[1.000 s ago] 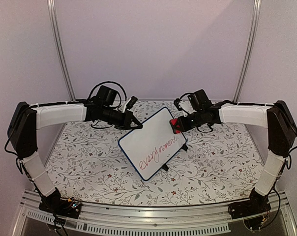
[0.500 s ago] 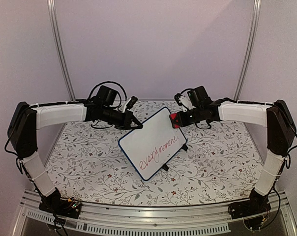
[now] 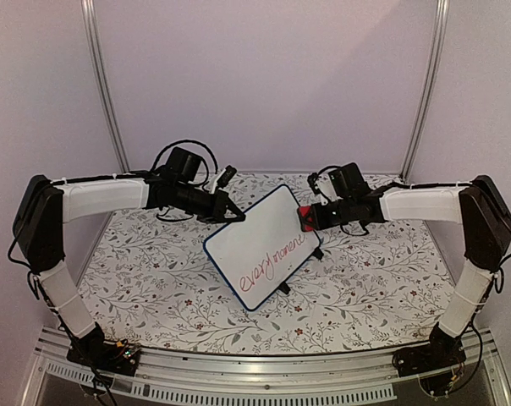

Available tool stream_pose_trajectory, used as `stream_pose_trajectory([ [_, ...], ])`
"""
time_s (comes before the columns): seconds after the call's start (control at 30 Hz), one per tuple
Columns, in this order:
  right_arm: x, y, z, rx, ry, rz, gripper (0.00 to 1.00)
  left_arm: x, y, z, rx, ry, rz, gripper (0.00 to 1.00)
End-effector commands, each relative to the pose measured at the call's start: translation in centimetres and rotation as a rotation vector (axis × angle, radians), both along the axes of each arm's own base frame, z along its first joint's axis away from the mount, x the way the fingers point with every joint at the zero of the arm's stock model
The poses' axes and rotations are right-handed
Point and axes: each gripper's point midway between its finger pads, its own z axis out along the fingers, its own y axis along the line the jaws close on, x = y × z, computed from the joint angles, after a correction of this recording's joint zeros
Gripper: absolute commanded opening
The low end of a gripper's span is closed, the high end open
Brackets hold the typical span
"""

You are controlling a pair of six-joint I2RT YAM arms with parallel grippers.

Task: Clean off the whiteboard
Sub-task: Erase the whiteboard at the center of the board.

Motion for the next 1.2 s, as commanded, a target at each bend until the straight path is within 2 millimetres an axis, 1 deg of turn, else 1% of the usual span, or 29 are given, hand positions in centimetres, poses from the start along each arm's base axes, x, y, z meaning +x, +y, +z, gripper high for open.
stream_pose_trajectory([
  [0.0, -2.3, -2.4, -4.3, -0.073, 0.116, -0.046, 0.03, -2.5, -1.6, 1.8, -0.055, -0.028, -0.128, 0.0],
  [0.33, -5.6, -3.8, -6.8, -0.076, 0.195, -0.038, 0.03, -2.5, -1.6, 1.9, -0.055, -0.029, -0.129, 0.0],
  [0.47, -5.9, -3.6, -6.4, -0.063, 0.187, -0.022, 0.03, -2.5, -1.6, 1.8, -0.055, -0.025, -0.13, 0.0],
  [0.53, -5.4, -3.5, -5.8, -0.06, 0.169, -0.026, 0.03, -2.5, -1.7, 1.7, -0.054, -0.024, -0.129, 0.0],
  [0.63, -4.1, -3.2, -4.6, -0.06, 0.131, -0.043, 0.03, -2.5, -1.6, 1.6, -0.052, -0.024, -0.127, 0.0],
  [0.73, -2.3, -2.8, -3.1, -0.068, 0.089, -0.066, 0.03, -2.4, -1.7, 1.5, -0.05, -0.022, -0.126, 0.0],
  [0.83, -0.8, -2.1, -2.0, -0.07, 0.064, -0.068, 0.03, -2.5, -1.6, 1.6, -0.051, -0.024, -0.127, 0.0],
  [0.97, 1.0, -1.0, -1.1, -0.074, 0.043, -0.057, 0.03, -2.5, -1.7, 1.7, -0.053, -0.026, -0.129, 0.0],
  [1.03, 1.9, -0.6, -0.9, -0.076, 0.038, -0.056, 0.03, -2.5, -1.7, 1.7, -0.054, -0.026, -0.13, 0.0],
  [1.17, 3.4, 0.2, 0.2, -0.073, 0.011, -0.058, 0.04, -2.6, -1.7, 1.9, -0.056, -0.03, -0.132, 0.0],
])
